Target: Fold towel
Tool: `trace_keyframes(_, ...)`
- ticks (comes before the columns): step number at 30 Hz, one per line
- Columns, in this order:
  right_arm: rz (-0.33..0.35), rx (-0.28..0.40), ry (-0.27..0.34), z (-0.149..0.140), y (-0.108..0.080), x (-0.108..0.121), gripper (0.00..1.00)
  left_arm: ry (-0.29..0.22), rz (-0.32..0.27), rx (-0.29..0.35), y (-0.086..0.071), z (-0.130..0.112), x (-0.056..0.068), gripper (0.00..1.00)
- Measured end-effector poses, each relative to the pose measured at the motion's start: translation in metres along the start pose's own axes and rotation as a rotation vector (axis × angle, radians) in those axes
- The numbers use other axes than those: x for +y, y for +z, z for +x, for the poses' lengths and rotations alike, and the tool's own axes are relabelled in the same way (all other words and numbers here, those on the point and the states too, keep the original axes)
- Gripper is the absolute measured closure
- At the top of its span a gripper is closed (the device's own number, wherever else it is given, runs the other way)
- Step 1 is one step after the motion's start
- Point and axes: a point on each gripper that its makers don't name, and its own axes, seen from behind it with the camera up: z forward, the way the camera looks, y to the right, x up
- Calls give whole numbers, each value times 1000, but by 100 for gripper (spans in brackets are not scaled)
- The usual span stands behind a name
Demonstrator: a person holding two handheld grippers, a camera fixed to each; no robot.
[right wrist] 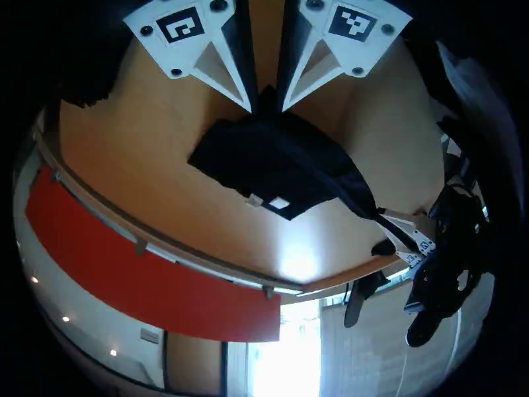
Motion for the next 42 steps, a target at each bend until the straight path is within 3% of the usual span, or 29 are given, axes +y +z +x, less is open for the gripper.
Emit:
trace_keyframes(30,-4,18,2,22,-41,-6,82,-16,-26,31,-37,26,12,85)
trace_keyframes(42,-1,3,-3,19,-37,-7,82,-38,-30,33,-36,25,12,85)
